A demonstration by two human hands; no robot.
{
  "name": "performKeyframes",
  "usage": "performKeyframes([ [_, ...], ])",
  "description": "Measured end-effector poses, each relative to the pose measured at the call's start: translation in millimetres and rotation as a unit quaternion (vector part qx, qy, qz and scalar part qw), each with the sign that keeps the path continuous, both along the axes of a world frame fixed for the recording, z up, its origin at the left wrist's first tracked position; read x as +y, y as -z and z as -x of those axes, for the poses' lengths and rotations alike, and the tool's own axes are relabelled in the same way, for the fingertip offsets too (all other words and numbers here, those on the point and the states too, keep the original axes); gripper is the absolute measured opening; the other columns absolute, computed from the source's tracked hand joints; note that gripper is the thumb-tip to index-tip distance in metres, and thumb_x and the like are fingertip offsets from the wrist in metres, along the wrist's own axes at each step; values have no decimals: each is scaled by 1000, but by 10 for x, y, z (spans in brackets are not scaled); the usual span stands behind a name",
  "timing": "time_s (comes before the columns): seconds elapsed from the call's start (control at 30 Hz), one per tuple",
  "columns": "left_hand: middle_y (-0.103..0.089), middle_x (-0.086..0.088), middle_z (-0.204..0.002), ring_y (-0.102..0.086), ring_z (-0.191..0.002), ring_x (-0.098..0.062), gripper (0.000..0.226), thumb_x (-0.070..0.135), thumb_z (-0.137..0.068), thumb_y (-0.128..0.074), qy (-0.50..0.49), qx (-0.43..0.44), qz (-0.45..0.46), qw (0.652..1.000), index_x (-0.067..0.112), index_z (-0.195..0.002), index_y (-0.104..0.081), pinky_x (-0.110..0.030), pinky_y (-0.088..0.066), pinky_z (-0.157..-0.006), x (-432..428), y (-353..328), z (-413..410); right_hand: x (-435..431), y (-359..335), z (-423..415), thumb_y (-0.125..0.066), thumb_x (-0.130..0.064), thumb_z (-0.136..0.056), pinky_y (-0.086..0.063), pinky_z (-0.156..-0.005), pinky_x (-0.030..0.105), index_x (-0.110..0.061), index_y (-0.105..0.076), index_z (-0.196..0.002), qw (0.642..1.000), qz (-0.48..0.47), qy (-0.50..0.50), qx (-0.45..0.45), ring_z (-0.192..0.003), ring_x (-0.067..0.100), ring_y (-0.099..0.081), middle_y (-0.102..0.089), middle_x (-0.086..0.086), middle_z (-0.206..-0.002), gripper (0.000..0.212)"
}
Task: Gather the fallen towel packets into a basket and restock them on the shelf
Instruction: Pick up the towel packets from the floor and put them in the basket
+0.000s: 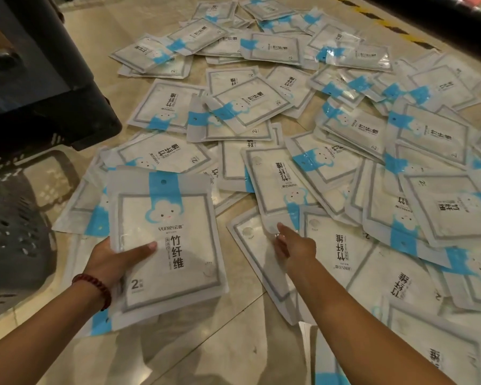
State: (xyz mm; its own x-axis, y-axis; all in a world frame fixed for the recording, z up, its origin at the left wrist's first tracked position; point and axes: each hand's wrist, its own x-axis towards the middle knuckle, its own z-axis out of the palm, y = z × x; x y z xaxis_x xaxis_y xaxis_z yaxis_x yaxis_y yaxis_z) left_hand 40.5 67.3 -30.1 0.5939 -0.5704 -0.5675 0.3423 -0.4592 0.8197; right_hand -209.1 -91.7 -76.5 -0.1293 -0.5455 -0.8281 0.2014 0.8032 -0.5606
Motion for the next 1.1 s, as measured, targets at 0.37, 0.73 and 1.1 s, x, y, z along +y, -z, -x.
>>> performKeyframes([
  [0.37,-74,-5,-87,-72,-74,-20,43,14,-56,-76,0,-18,28,999,15,-98,-66,-29,-56,-54,90,18,-308,-155,139,-210,-41,14,-88,-53,-48,26,-11,-48,-119,996,14,-89,10,-76,25,-53,-55,16,-103,41],
  [0.73,-74,-8,-82,-72,-71,-23,41,14,-59,-73,32,8,1,999,14,-98,-65,-33,-56,-49,150,9,-340,-77,-2,9,-54,1,-87,-39,-89,22,-6,-57,-123,875,307,-237,289,-108,25,-55,-55,16,-124,37],
  [1.1,-71,-17,-92,-68,-81,-33,43,13,-60,-77,16,6,-51,999,11,-101,-62,-39,-55,-66,307,118,-255,611,139,104,-71,-41,-77,-40,-85,32,-7,-49,-113,740,132,-469,464,-113,28,-45,-47,10,-117,54],
])
